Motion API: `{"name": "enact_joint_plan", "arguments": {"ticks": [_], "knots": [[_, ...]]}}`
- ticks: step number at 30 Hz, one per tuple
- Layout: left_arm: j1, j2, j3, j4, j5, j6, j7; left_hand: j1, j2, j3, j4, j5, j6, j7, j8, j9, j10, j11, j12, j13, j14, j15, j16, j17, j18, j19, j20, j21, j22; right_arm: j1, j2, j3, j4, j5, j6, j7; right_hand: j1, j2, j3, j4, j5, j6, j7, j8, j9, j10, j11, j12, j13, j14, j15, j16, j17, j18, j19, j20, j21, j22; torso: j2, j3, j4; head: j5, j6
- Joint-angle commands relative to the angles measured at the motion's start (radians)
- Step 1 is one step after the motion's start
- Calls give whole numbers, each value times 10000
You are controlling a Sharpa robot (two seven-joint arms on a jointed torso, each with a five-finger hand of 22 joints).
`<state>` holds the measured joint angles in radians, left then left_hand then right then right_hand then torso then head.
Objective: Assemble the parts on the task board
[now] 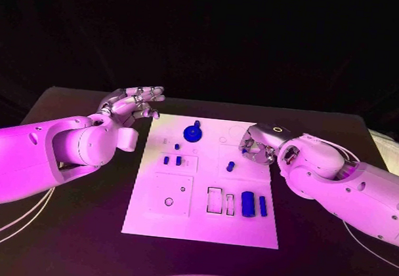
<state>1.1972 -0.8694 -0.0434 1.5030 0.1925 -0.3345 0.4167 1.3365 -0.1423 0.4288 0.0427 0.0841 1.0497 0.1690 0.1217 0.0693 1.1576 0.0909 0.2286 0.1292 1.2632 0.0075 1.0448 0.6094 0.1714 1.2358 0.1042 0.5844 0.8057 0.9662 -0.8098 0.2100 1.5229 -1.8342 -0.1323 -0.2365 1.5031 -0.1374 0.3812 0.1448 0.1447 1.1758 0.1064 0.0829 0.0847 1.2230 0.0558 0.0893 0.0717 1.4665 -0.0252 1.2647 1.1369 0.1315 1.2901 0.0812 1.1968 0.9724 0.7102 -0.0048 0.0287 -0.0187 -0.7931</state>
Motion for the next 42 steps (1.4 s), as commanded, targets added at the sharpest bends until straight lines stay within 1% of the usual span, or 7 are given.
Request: {"name": "enact_joint_plan", "arguments": {"ticks": [1,6,16,23,28,35,42], "knots": [[3,32,6,-1,-1,54,-65,18,127,-76,11,-6,-108,-1,46,-5,-110,8,68,17,-98,12,-65,-24,92,-40,30,-49,-14,-101,46,-77,-9,-30,365,52,75,151,179,-153,-189,150,21,51,45,206,-40,42,8,407,-15,87,49,-151,108,3,90,97,-2,-1,11,-1,-15],[3,41,6,1,-1,60,-97,37,134,-96,0,-5,-133,6,51,-5,-145,14,88,22,-115,17,-65,-41,93,-42,36,-62,-22,-106,81,-83,-58,-208,129,-97,220,300,569,-483,-464,230,63,34,95,381,-44,-6,-10,409,-22,164,118,-178,155,-21,218,265,-9,-1,-1,-12,-22],[3,52,6,12,-1,72,-119,34,123,-173,-1,-8,-190,28,66,-3,-221,37,139,34,-143,35,-54,-63,93,-45,52,-92,-40,-101,113,-79,57,-242,-418,-251,70,291,838,-661,-648,228,96,-29,127,415,-24,-118,-30,407,-6,212,140,-202,196,-11,342,430,-8,5,4,13,-36],[3,49,6,27,-1,60,-109,39,139,-196,2,-3,-213,34,74,-2,-255,43,163,39,-159,42,-53,-81,93,-46,59,-104,-48,8,-46,1,264,-51,-658,-344,19,283,941,-725,-691,214,115,-59,134,404,-8,-163,-36,404,1,229,150,-211,212,-3,388,493,-16,-16,-6,4,-32],[3,46,6,28,-1,56,-124,37,147,-208,6,-3,-227,39,77,-2,-275,49,172,41,-169,46,-55,-93,93,-48,62,-111,-52,76,-171,72,329,-8,-769,-370,-22,275,1018,-774,-748,221,126,-72,144,419,-2,-181,-35,399,0,234,146,-214,215,0,412,523,-11,-5,-9,51,-9],[3,32,6,55,-32,51,-118,41,166,-234,11,0,-261,48,85,-2,-323,59,197,45,-195,55,-61,-127,93,-52,71,-127,-61,102,-292,228,946,53,-1028,-303,-58,255,1043,-794,-774,229,136,-76,150,426,2,-189,-34,393,1,225,128,-212,206,2,411,518,1,4,4,144,-21],[1,39,6,87,-46,48,-110,52,184,-248,10,4,-289,57,90,-3,-361,67,216,48,-216,62,-68,-155,94,-55,77,-139,-69,22,-273,275,1797,565,-1527,-11,-104,156,1238,-971,-585,200,178,-125,160,412,31,-229,-36,383,18,245,131,-214,199,5,455,567,-2,-1,-1,311,5]]}}
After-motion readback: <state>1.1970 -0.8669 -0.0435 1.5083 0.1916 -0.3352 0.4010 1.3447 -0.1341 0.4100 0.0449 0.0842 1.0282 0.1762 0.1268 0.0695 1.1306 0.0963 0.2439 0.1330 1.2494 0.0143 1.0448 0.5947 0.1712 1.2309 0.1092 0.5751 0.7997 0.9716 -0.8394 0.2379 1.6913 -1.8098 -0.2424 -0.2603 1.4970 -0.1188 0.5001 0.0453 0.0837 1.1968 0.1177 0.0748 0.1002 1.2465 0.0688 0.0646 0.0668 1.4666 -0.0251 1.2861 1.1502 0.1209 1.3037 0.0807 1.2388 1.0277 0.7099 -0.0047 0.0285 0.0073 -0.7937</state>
